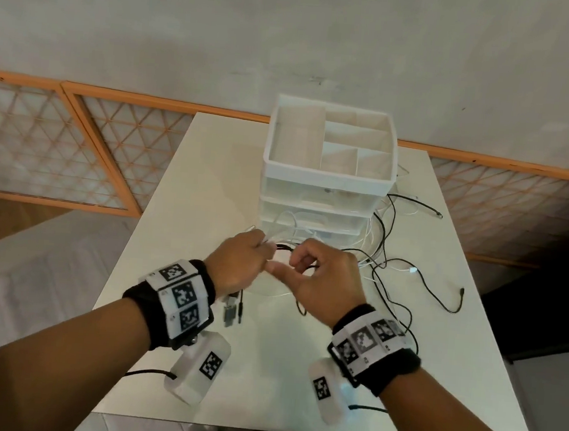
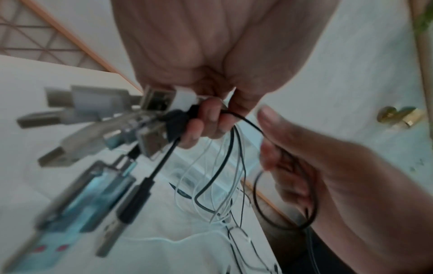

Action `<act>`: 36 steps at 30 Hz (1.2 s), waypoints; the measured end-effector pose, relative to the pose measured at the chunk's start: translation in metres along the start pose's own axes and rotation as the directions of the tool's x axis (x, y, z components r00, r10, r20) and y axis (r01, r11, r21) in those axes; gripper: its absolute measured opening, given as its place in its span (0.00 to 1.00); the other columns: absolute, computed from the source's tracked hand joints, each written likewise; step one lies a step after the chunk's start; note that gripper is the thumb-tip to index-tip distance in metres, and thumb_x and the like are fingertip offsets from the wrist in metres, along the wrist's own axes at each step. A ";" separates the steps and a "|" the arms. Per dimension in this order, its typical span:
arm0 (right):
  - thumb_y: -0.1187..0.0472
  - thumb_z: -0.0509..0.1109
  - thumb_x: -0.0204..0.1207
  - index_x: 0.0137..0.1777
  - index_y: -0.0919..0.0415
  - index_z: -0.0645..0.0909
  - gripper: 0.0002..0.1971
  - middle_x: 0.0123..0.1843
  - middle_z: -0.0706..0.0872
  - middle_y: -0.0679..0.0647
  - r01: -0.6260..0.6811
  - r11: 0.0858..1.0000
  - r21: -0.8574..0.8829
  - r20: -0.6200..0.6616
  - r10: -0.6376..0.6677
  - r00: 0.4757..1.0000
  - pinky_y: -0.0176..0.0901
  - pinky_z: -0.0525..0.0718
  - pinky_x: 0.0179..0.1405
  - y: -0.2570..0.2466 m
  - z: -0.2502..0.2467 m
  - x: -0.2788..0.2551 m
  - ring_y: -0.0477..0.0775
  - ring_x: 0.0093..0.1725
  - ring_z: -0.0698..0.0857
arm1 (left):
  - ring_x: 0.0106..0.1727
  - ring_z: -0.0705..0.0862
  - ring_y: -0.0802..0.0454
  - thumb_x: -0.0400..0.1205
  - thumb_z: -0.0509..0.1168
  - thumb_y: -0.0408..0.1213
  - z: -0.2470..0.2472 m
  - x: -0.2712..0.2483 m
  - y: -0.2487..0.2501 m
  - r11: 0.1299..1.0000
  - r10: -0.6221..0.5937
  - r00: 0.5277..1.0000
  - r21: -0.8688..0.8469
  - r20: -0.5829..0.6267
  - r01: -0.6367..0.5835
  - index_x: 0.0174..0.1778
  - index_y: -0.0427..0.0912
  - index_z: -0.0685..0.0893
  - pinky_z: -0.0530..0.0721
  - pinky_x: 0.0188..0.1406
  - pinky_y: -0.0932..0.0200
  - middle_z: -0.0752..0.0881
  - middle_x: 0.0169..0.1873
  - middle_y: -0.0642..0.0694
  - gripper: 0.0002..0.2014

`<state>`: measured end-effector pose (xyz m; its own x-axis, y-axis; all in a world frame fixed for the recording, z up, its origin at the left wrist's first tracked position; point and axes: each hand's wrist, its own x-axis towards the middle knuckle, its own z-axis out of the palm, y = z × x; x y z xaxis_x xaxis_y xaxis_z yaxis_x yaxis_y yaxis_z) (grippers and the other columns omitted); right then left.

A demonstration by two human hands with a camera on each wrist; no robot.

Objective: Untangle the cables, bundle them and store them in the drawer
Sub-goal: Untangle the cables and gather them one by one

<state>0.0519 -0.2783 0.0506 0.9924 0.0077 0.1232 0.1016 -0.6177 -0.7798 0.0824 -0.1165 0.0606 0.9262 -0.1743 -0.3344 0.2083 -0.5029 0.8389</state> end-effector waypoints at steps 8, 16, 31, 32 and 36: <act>0.61 0.78 0.68 0.38 0.51 0.88 0.03 0.28 0.86 0.42 -0.185 0.831 0.524 -0.447 0.453 0.772 0.43 0.78 0.35 0.044 -0.146 0.078 0.45 0.28 0.78 | 0.25 0.66 0.53 0.79 0.68 0.57 -0.035 -0.005 -0.007 0.990 -0.019 0.998 0.143 0.052 0.012 0.37 0.42 0.70 0.65 0.26 0.59 0.69 0.27 0.48 0.22; 0.40 0.83 0.61 0.70 0.37 0.76 0.35 0.37 0.78 0.40 -0.036 0.999 -0.037 -0.089 0.032 0.996 0.35 0.79 0.38 0.013 -0.094 0.047 0.43 0.33 0.79 | 0.22 0.60 0.54 0.86 0.61 0.50 -0.025 -0.001 0.003 0.997 0.008 0.996 -0.076 0.093 -0.001 0.34 0.41 0.74 0.62 0.23 0.60 0.68 0.22 0.53 0.19; 0.59 0.69 0.76 0.51 0.51 0.86 0.07 0.43 0.91 0.56 -0.143 0.900 -0.412 -0.310 0.009 0.951 0.47 0.85 0.46 0.072 -0.102 0.099 0.63 0.42 0.89 | 0.19 0.73 0.63 0.87 0.57 0.51 -0.035 -0.006 0.010 0.914 0.138 0.962 0.344 0.236 -0.216 0.47 0.50 0.89 0.70 0.23 0.74 0.74 0.27 0.53 0.17; 0.61 0.71 0.76 0.56 0.51 0.85 0.10 0.44 0.90 0.53 -0.099 0.938 -0.331 -0.298 -0.004 0.954 0.45 0.86 0.48 0.071 -0.101 0.098 0.59 0.40 0.89 | 0.21 0.75 0.63 0.88 0.56 0.49 -0.030 -0.002 0.003 0.890 0.111 0.971 0.413 0.213 -0.192 0.46 0.48 0.88 0.70 0.22 0.73 0.75 0.27 0.53 0.17; 0.58 0.75 0.76 0.74 0.42 0.67 0.30 0.55 0.85 0.47 -0.265 0.931 -0.250 -0.098 0.248 0.964 0.41 0.79 0.58 0.098 -0.073 0.060 0.56 0.45 0.88 | 0.40 0.83 0.43 0.89 0.54 0.36 -0.014 0.008 -0.029 0.817 0.060 0.996 0.571 0.066 -0.087 0.42 0.45 0.79 0.67 0.29 0.63 0.74 0.29 0.61 0.12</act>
<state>0.1166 -0.3958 0.0264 0.9748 -0.2225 -0.0150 -0.1860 -0.7739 -0.6054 0.0879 -0.0911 0.0394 0.9142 -0.2598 -0.3110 -0.0900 -0.8785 0.4692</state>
